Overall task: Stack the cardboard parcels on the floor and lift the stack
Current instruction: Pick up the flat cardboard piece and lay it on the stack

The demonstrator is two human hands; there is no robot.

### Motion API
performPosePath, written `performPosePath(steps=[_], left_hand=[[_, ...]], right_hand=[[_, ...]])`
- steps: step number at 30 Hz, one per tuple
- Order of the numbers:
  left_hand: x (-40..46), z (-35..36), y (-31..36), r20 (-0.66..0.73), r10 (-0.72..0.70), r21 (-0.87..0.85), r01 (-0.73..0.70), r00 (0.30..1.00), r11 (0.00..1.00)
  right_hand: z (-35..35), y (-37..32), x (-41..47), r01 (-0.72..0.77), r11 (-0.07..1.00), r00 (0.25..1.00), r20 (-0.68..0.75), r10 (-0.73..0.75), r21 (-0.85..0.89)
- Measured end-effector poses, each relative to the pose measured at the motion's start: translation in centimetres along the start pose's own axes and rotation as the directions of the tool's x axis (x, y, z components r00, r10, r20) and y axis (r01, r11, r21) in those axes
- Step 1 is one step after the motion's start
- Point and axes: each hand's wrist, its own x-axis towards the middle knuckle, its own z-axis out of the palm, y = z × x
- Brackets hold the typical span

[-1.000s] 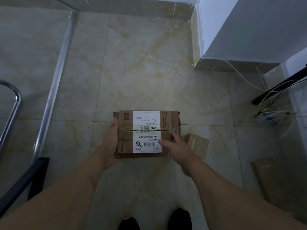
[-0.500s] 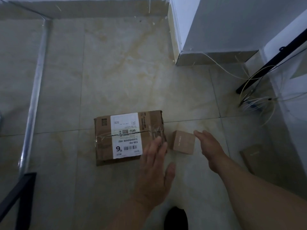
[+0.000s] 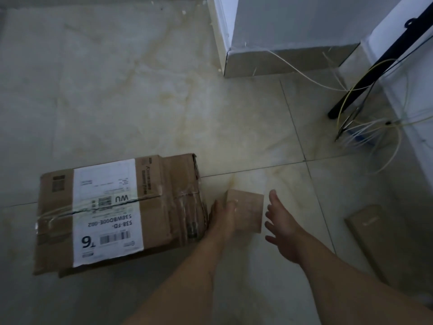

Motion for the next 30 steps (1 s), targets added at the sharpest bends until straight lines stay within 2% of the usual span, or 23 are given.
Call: performPosePath(steps=[4,11,14,20,26,30], left_hand=[[-3.0,-0.1,4.3,0.089,-0.025,-0.179,0.041,0.996,0.983],[-7.4,-0.4,7.4,0.208,-0.055,-0.199,0.097,0.977,0.975],[-10.6,-1.7,9.3,0.159,-0.077,-0.226,0.112,0.984,0.968],[-19.5,-5.0,14.0,0.216,-0.065,-0.348,0.139,0.974,0.927],[-28.2,-10.8,18.4,0.233,0.009,-0.272,0.056,0.973,0.961],[-30.8,-15.9,18.4,0.119,-0.008,-0.336,0.047,0.993,0.941]], right_hand=[[0.1,0.6,1.8,-0.033,0.999,0.997,0.074,0.032,0.009],[-1.0,-1.1,-1.8,-0.011,1.0,0.997,0.075,0.011,-0.001],[-1.3,-2.6,-5.4,0.0,1.0,0.996,0.088,0.001,-0.004],[-1.0,-6.4,-13.7,0.032,0.999,0.992,0.125,-0.028,-0.03],[1.4,-10.6,-22.0,0.093,0.993,0.982,0.17,-0.078,-0.079],[5.7,-12.0,-25.8,0.112,0.986,0.966,0.245,-0.079,-0.123]])
